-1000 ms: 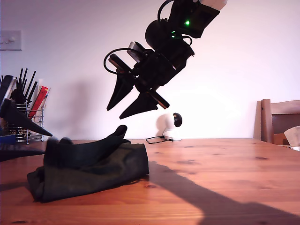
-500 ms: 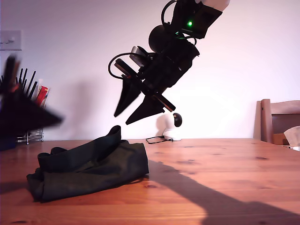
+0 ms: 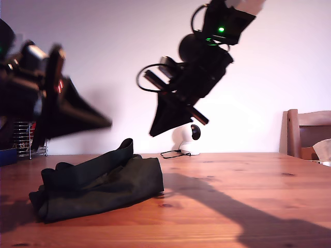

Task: Fold the underwear in front of you. After folding it, place it to the left side.

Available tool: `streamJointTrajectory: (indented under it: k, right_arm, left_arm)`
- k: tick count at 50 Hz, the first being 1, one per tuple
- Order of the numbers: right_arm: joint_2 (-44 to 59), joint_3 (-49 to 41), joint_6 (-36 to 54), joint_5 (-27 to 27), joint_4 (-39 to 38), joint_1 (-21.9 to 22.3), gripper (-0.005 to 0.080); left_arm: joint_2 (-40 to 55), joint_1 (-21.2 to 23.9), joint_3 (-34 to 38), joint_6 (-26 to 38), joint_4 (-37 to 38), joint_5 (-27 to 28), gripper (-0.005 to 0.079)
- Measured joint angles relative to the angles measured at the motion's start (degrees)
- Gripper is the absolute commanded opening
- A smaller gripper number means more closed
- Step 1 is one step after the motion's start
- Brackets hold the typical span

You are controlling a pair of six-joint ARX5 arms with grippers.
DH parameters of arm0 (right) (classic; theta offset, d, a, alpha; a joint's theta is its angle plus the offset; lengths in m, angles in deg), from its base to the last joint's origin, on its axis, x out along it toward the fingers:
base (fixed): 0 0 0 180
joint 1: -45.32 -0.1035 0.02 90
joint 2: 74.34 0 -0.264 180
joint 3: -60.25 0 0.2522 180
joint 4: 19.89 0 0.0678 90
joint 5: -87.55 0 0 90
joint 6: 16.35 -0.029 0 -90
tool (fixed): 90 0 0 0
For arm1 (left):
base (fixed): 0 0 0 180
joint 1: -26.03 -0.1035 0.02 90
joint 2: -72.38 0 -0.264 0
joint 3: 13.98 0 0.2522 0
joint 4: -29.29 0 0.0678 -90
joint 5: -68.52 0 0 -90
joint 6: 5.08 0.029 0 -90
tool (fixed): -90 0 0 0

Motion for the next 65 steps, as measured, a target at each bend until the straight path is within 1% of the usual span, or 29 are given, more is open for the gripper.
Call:
streamJointTrajectory:
  k: [1,3,4,5,6,7,9,10,11,13,14,18,25,34,37,41,44,46,49,54,65]
  right_arm:
    - [0.00,0.00,0.07,0.09,0.00,0.17,-0.0012]
    - [0.00,0.00,0.17,0.09,0.00,0.57,-0.0012]
    - [0.00,0.00,0.22,0.09,0.02,0.72,-0.0012]
    - [0.00,0.00,0.24,0.15,0.02,0.81,-0.0012]
    - [0.00,0.00,0.24,0.33,0.02,0.83,-0.0012]
    - [0.00,0.00,0.48,0.61,0.02,0.85,-0.0012]
    - [0.00,0.00,0.85,1.20,0.02,0.83,-0.0012]
    - [0.00,0.00,0.85,1.42,0.00,0.74,-0.0012]
    - [0.00,0.00,1.03,1.51,0.00,0.68,-0.0012]
    - [0.00,0.00,1.09,1.57,0.00,0.63,-0.0012]
    - [0.00,0.00,1.14,1.60,0.00,0.63,-0.0012]
    - [0.00,0.00,1.25,1.60,-0.04,0.61,-0.0012]
    - [0.00,0.00,1.25,1.60,-0.31,0.28,-0.0012]
    - [0.00,0.00,1.25,1.57,-0.48,0.31,-0.0012]
    - [0.00,0.00,1.25,1.57,-0.52,0.31,-0.0012]
    - [0.00,0.00,1.25,1.60,-0.66,0.31,-0.0012]
    - [0.00,0.00,1.25,1.60,-0.66,0.31,-0.0012]
    - [0.00,0.00,1.25,1.60,-0.63,0.31,-0.0012]
    - [0.00,0.00,1.25,1.62,-0.55,0.31,-0.0012]
    - [0.00,0.00,1.25,1.90,-0.28,0.31,-0.0012]
    - [0.00,0.00,1.25,2.89,0.09,0.28,-0.0012]
  left_arm:
    - [0.00,0.22,-0.35,4.02,1.29,-1.20,-0.0021]
    - [0.00,0.79,-1.27,4.61,4.35,-3.41,-0.0021]
    - [0.00,1.07,-1.81,9.62,5.79,-4.50,-0.0021]
    - [0.00,1.31,-2.34,10.88,6.69,-4.98,-0.0021]
    - [0.00,1.53,-2.99,10.88,8.70,-6.67,-0.0021]
    - [0.00,1.70,-3.56,15.43,10.03,-7.85,-0.0021]
    - [0.00,1.97,-4.68,18.58,12.09,-10.16,-0.0021]
    - [0.00,2.10,-5.07,18.58,12.76,-11.04,-0.0021]
    - [0.00,2.21,-5.42,20.83,13.29,-11.76,-0.0021]
    - [0.00,2.23,-5.99,21.24,14.27,-12.48,-0.0021]
    - [0.00,2.23,-6.16,23.63,14.69,-12.74,-0.0021]
    - [0.00,2.23,-6.27,25.68,15.39,-13.49,-0.0022]
    - [0.22,2.23,-6.29,26.73,15.63,-13.31,-0.0022]
    - [3.10,2.23,-6.29,27.61,15.61,-12.87,-0.0022]
    - [4.13,2.23,-6.29,28.76,15.67,-13.29,-0.0022]
    - [5.31,2.23,-6.54,30.84,15.76,-15.50,-0.0021]
    - [6.51,2.23,-7.10,33.07,15.28,-18.27,-0.0021]
    - [7.28,2.23,-7.39,34.77,14.05,-20.63,-0.0021]
    - [8.07,2.23,-7.58,35.91,11.82,-22.77,-0.0021]
    - [8.22,2.19,-7.89,36.17,8.15,-23.41,-0.0021]
    - [8.22,2.21,-9.29,36.96,6.38,-26.08,-0.0021]
